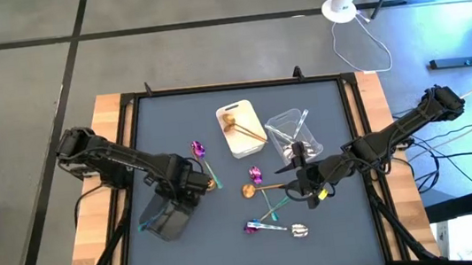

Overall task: Sort silverware by color (type)
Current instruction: Put the iridescent spoon into the black bin, then put the gold spoon into the white bin

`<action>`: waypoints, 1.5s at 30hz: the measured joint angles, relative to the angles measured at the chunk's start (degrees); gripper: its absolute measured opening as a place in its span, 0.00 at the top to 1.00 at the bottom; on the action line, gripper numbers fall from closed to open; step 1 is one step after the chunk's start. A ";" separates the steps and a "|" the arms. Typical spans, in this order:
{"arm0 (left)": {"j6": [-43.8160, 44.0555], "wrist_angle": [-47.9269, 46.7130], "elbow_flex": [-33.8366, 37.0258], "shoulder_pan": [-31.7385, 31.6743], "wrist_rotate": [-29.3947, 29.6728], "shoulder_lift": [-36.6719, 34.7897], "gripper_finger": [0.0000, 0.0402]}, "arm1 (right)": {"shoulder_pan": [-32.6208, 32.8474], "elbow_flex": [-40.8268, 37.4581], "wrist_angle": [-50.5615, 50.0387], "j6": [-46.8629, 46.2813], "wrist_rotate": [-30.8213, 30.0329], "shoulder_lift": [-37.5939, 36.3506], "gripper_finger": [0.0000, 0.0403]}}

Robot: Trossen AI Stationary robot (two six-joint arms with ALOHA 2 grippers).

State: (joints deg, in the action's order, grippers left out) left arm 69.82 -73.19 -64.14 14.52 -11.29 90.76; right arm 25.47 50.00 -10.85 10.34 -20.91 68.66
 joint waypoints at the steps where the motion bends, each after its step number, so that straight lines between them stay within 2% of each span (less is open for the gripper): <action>1: 0.00 -0.02 0.00 0.00 0.00 0.00 0.71 | 0.00 0.00 -0.02 0.00 0.00 0.00 0.54; 8: 0.07 -0.02 0.00 0.00 -0.26 0.00 0.70 | 0.00 0.00 -0.02 -0.01 0.14 0.00 0.54; 14: 0.02 -0.15 -0.28 0.32 -0.28 0.00 0.70 | 0.00 -0.02 -0.02 -0.01 5.19 0.00 0.54; 20: 0.01 -0.24 -3.46 1.49 0.00 0.00 0.70 | 0.02 -0.02 -0.04 -0.03 8.50 0.02 0.54; 24: -0.05 -0.22 -6.13 2.55 0.79 0.00 0.70 | 0.02 -0.02 -0.02 -0.03 8.52 0.02 0.54; 34: -3.61 0.03 -12.28 3.27 8.11 0.00 0.70 | 0.02 -0.04 0.24 -0.03 8.52 0.95 0.54; 45: -4.52 2.92 -13.75 3.13 13.34 -0.02 0.70 | 0.00 -0.04 0.28 -0.17 4.02 9.02 0.54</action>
State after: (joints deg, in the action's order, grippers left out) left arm 65.30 -70.27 -77.89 17.65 2.05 90.74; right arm 25.47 49.95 -10.57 10.16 -16.89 77.68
